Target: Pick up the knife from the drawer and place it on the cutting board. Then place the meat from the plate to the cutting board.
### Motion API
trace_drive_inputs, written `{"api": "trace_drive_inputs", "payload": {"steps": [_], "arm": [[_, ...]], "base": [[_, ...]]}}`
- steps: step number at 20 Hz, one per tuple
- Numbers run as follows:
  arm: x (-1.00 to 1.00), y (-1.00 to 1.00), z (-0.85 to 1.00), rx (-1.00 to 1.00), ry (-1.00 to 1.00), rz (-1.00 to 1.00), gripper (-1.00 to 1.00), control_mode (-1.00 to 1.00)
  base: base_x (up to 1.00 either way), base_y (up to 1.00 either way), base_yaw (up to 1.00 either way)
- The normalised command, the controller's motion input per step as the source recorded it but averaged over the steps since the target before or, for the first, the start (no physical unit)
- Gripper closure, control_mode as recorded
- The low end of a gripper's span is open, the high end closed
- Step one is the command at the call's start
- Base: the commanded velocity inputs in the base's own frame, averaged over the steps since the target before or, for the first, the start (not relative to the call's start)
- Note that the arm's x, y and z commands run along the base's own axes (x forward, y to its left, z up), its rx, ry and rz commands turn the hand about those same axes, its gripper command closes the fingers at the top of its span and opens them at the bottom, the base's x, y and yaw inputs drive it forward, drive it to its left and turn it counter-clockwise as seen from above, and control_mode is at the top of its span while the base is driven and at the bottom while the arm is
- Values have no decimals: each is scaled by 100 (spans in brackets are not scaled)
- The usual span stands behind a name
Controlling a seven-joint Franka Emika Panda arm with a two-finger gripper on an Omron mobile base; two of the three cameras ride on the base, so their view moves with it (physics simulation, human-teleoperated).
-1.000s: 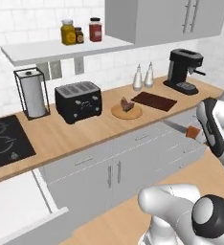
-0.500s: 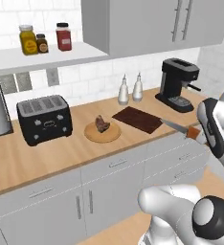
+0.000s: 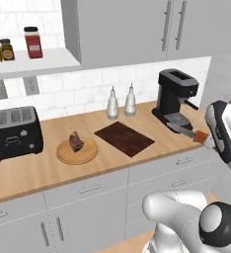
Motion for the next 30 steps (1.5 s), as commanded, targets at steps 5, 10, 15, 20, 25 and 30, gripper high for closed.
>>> {"api": "trace_drive_inputs", "payload": {"steps": [5, 10, 15, 20, 25, 30], "arm": [[0, 0, 0, 0, 0, 0, 100, 100], [0, 0, 0, 0, 0, 0, 100, 100], [18, 16, -18, 0, 0, 3, 100, -100], [99, 91, -51, 0, 10, 8, 100, -100], [100, 68, -57, -3, 1, -7, 100, -100], [99, 41, -58, 0, 0, -12, 100, -100]], "base": [[66, -17, 20], [24, 0, 16], [2, 5, 6], [0, 0, 0], [0, 0, 0], [0, 0, 0]]}}
